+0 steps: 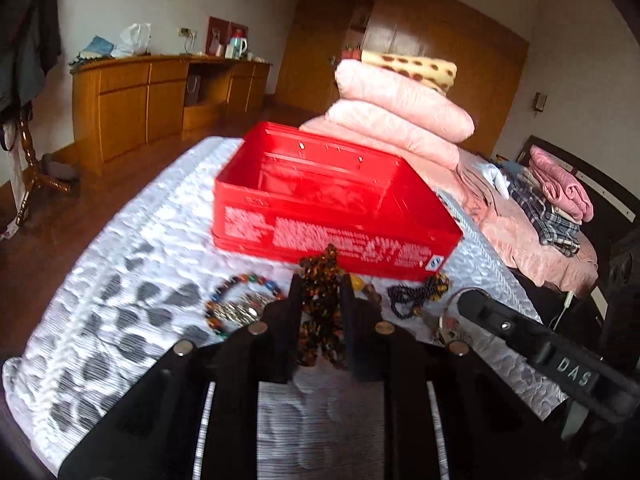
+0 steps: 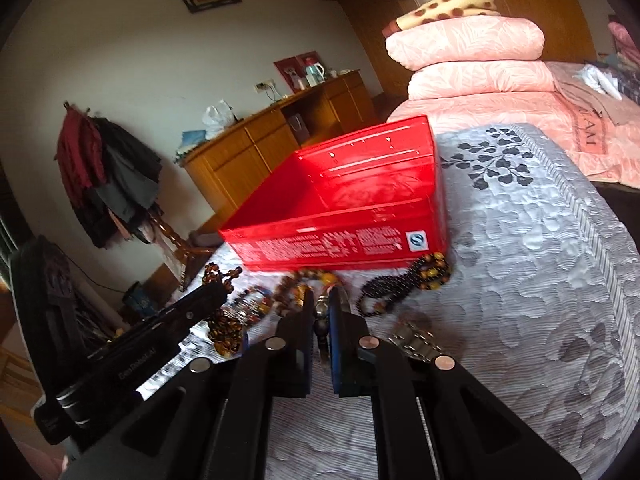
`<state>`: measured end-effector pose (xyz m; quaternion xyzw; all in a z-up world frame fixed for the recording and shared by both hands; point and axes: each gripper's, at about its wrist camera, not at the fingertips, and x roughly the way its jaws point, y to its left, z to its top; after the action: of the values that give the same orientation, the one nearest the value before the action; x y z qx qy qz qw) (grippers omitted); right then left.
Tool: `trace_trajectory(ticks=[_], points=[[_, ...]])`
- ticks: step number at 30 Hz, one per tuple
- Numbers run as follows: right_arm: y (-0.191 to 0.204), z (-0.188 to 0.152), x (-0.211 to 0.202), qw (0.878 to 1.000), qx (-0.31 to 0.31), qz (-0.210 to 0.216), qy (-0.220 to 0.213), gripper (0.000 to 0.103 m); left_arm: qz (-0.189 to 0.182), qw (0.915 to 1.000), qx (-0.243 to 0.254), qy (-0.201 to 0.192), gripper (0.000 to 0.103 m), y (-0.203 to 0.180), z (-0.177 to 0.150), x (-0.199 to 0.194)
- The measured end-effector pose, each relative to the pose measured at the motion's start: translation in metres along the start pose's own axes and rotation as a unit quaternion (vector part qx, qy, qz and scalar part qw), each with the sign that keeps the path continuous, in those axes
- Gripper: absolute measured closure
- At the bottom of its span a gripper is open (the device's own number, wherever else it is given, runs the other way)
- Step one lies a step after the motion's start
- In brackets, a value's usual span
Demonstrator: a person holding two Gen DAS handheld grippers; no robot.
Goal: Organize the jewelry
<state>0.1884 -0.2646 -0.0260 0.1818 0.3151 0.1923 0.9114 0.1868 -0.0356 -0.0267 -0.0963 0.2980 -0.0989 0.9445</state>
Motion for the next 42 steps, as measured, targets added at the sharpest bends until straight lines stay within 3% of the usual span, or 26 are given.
trace_trajectory(ticks=[9,19,25,32,35,37,39,42], points=[[0.016,0.034,-0.003,0.999,-0.021,-0.013,-0.029,0.096,-0.007,0.9996,0.008,-0.027,0.086,0.006,0.026,-0.005],[0.009,0.084,0.027,0.999,-0.015,-0.001,-0.037,0.096,-0.017,0.997,0.019,-0.073,0.086,-0.007,0.084,0.014],[-0.005,0.101,0.057,1.0,-0.005,-0.013,-0.021,0.096,-0.015,0.9976,0.025,-0.063,0.086,-0.007,0.103,0.055],[-0.019,0.102,0.086,1.0,0.003,-0.025,0.007,0.096,-0.017,0.9992,0.016,-0.033,0.086,0.004,0.104,0.094],[-0.024,0.1,0.093,0.999,0.01,-0.028,0.018,0.09,-0.022,0.9995,0.014,-0.02,0.085,0.007,0.103,0.102],[-0.028,0.099,0.092,0.999,0.017,-0.03,0.018,0.088,-0.021,0.9996,0.012,-0.016,0.082,0.008,0.102,0.103],[-0.029,0.099,0.09,0.999,0.021,-0.031,0.015,0.087,-0.017,0.9996,0.013,-0.021,0.064,0.008,0.102,0.1],[-0.028,0.096,0.079,0.999,0.016,-0.039,0.007,0.086,-0.014,0.9992,0.019,-0.033,0.061,0.009,0.101,0.088]])
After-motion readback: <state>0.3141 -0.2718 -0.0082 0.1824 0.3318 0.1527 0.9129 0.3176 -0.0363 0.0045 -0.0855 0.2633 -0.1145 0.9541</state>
